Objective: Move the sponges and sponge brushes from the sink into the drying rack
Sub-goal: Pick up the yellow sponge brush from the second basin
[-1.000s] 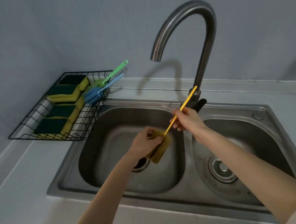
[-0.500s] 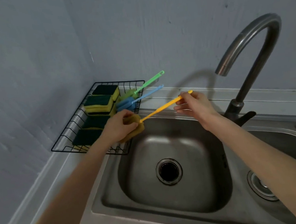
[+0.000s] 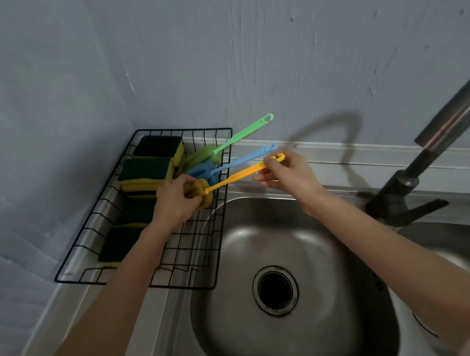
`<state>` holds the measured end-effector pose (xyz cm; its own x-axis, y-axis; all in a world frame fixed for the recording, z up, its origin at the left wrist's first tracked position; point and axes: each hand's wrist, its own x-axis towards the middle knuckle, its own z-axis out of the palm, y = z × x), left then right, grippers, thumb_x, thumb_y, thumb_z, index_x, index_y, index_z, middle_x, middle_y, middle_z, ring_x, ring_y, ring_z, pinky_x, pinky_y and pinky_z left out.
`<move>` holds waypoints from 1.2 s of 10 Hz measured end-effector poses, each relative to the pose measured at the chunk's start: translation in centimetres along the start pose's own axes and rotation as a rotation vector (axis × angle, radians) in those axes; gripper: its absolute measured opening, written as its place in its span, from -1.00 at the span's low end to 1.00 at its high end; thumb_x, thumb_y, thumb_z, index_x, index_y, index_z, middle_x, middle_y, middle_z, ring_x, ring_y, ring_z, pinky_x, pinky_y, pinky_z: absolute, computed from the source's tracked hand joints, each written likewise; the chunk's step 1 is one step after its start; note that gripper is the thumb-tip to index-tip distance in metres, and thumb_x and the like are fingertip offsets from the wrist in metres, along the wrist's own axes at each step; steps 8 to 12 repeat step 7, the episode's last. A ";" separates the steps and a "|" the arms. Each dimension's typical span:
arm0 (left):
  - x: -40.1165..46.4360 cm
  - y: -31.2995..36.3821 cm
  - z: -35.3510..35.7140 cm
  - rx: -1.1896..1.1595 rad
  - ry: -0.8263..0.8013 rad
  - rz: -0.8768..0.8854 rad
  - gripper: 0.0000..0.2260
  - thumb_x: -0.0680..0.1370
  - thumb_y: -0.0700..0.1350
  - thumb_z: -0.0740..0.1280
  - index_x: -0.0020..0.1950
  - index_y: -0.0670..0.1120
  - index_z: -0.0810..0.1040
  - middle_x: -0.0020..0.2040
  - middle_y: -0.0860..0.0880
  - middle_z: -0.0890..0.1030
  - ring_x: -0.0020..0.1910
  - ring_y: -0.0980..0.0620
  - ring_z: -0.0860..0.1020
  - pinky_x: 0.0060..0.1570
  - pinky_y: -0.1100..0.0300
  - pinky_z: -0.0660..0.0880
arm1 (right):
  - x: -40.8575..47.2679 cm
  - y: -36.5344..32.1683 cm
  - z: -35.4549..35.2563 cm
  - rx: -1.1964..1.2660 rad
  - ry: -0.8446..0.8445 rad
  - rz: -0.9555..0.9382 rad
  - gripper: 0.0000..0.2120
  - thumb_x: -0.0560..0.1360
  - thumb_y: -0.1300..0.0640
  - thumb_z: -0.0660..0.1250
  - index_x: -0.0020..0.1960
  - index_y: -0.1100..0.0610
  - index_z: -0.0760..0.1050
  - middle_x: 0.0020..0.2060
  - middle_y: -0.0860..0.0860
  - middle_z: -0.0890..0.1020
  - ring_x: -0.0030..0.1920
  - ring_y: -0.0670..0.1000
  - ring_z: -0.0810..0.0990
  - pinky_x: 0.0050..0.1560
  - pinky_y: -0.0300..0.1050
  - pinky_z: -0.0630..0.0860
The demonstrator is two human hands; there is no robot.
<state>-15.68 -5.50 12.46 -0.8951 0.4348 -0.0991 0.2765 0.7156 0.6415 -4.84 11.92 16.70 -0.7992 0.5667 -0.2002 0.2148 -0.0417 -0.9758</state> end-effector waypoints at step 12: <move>-1.4 3.0 -0.5 0.072 -0.046 0.041 -0.52 0.46 -0.12 0.31 0.34 -0.14 0.28 0.31 -0.21 0.42 0.24 -0.19 0.42 0.20 -0.08 0.44 | -1.2 -0.2 -1.4 -0.479 -0.046 0.013 -0.52 0.52 0.04 0.22 0.41 0.12 0.26 0.33 0.11 0.44 0.24 0.07 0.46 0.22 -0.13 0.35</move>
